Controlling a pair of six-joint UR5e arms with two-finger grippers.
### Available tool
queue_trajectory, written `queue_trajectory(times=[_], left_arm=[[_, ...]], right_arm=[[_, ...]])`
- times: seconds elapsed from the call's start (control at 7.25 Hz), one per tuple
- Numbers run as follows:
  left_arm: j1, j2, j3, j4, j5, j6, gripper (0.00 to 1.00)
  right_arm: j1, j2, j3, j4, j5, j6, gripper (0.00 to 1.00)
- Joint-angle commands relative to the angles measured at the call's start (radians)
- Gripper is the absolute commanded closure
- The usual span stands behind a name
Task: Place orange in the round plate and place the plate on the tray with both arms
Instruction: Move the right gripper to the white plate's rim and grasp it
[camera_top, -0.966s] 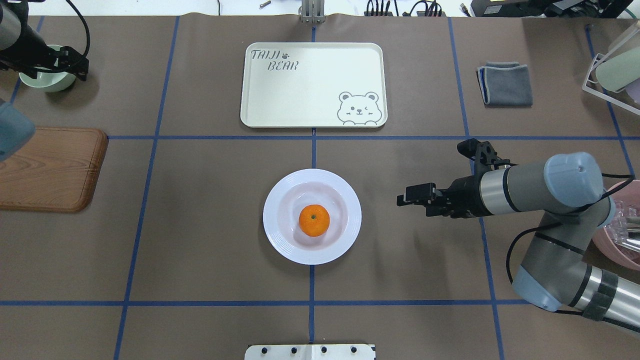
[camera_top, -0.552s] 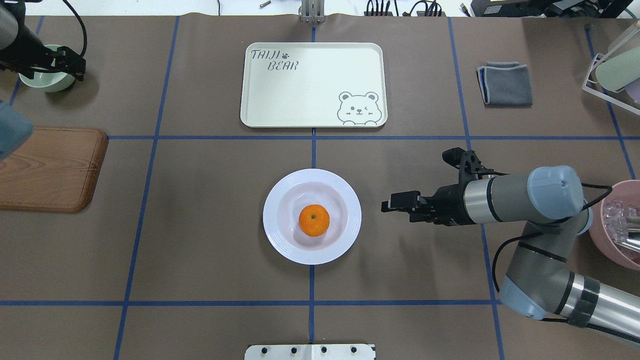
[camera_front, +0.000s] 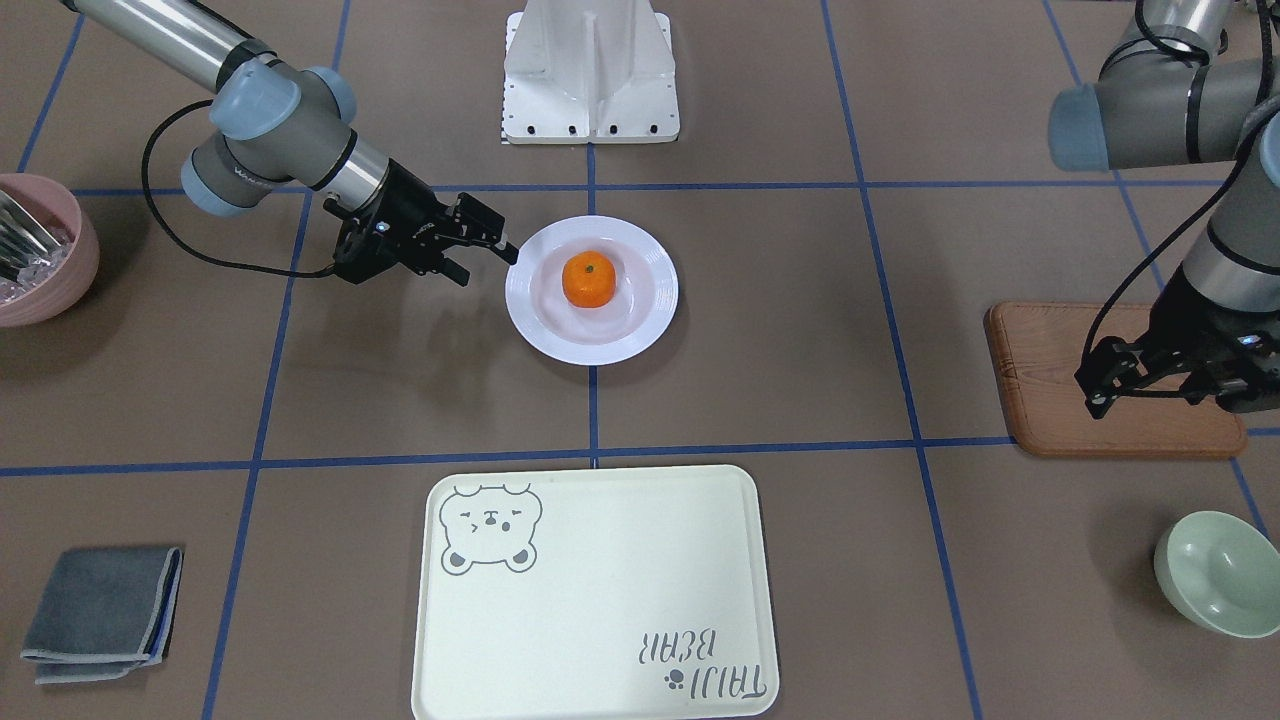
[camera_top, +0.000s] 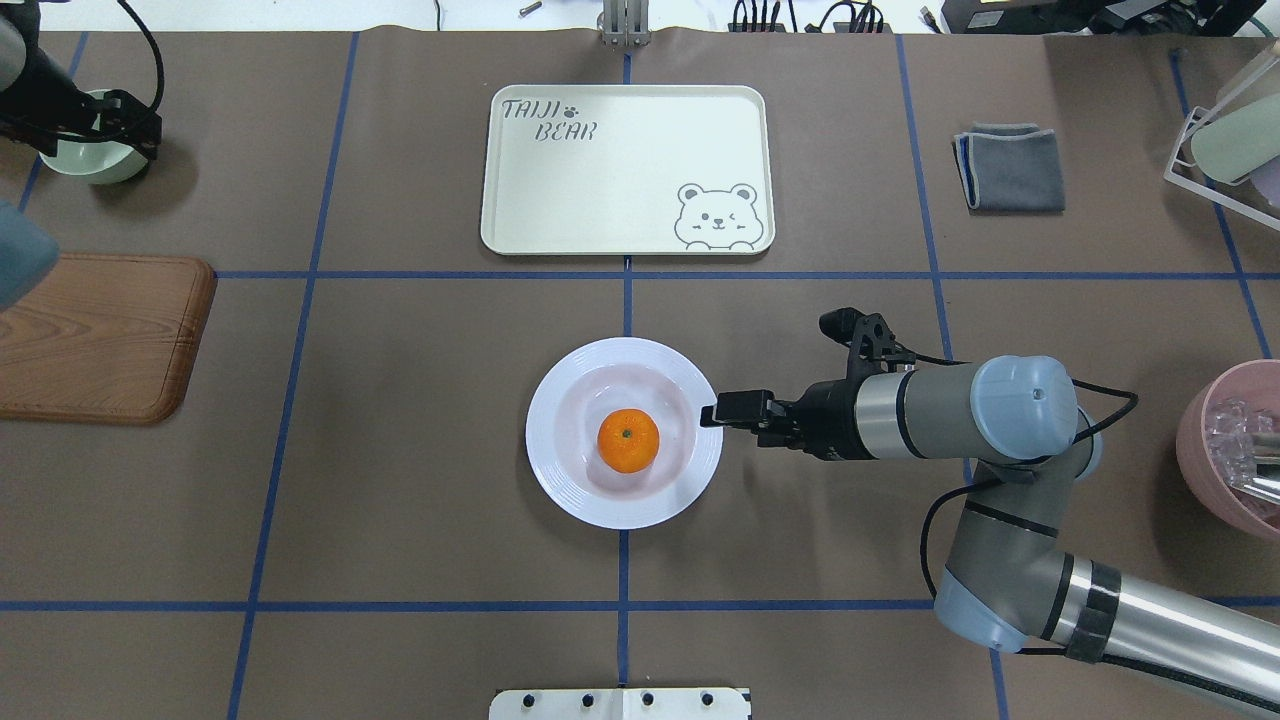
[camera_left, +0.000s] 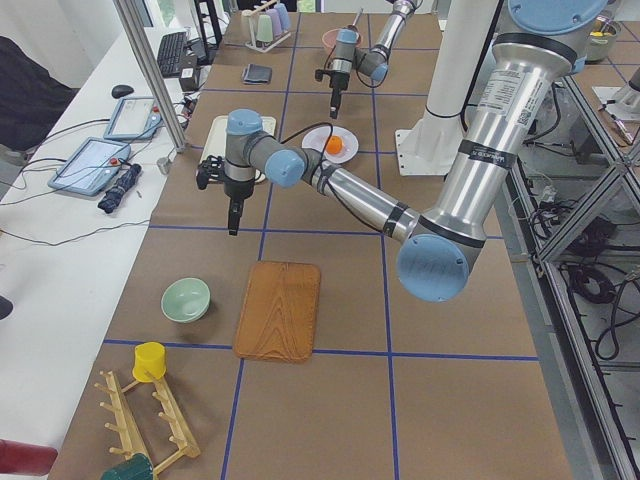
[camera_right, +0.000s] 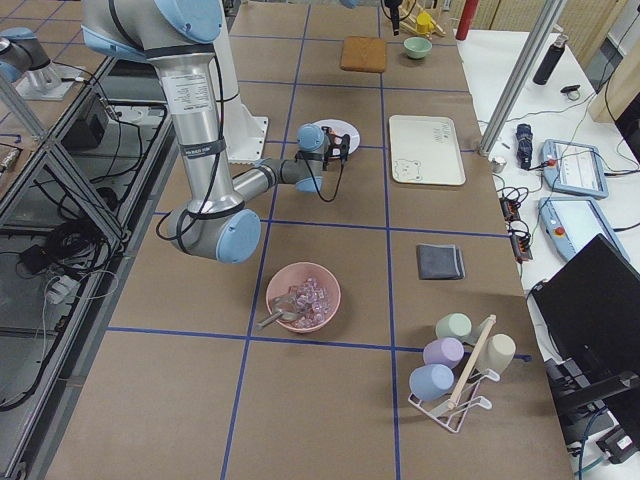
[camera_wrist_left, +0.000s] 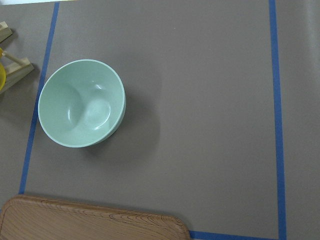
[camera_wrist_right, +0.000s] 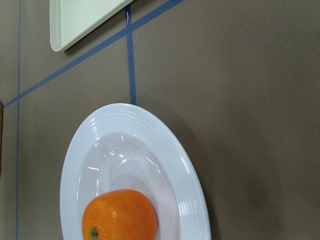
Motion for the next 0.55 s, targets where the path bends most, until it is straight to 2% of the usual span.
queue_trajectory(times=[0.0,0.41], left_arm=[[-0.002,0.0,0.004,-0.001,0.0,0.001,0.01],[-0.002,0.0,0.015,-0.001,0.0,0.002,0.01]], right_arm=[[-0.015,0.024,-0.032,0.001,-0.023,0.021,0.0],[-0.021,0.049,-0.043,0.001,-0.04,0.025,0.0]])
